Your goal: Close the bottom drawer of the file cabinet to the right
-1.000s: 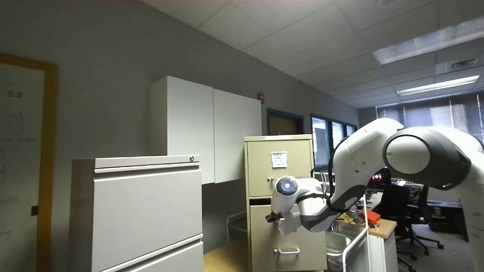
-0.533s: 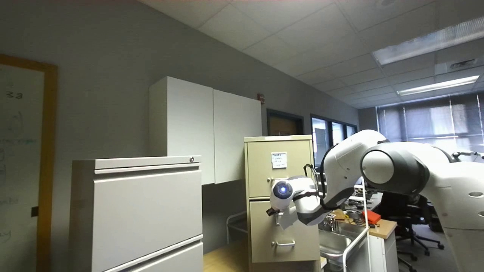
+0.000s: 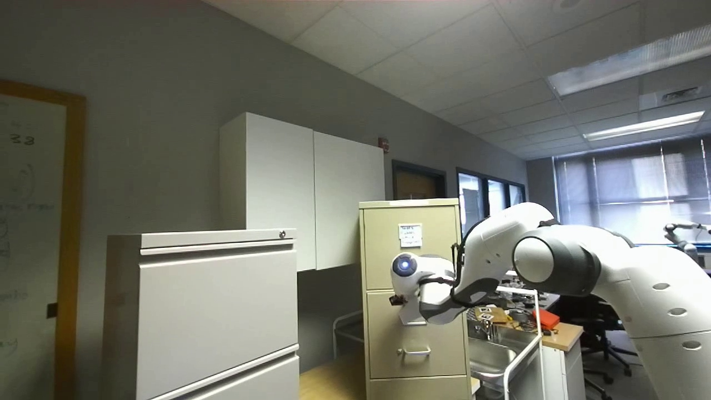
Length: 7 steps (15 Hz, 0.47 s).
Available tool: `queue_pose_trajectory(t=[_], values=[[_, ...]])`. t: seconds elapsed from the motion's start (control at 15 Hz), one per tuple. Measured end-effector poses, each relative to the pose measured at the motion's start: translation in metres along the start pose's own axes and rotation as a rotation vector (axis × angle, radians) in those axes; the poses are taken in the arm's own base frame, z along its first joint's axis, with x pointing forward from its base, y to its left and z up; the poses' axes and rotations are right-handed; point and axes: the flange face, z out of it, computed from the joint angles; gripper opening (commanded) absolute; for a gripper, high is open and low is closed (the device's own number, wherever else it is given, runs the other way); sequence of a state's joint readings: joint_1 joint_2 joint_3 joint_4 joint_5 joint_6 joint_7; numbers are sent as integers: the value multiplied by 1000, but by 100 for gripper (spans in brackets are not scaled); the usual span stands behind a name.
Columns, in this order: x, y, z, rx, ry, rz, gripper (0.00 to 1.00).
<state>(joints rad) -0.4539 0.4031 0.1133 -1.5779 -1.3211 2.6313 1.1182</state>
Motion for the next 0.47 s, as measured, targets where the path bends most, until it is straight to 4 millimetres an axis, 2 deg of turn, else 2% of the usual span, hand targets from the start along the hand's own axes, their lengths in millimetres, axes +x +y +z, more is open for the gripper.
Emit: queue_pose_trajectory(t=[0.2,0.47], values=[[11,-2,0,-13,-63,63,0],[30,5,4,16,-207,243,0]])
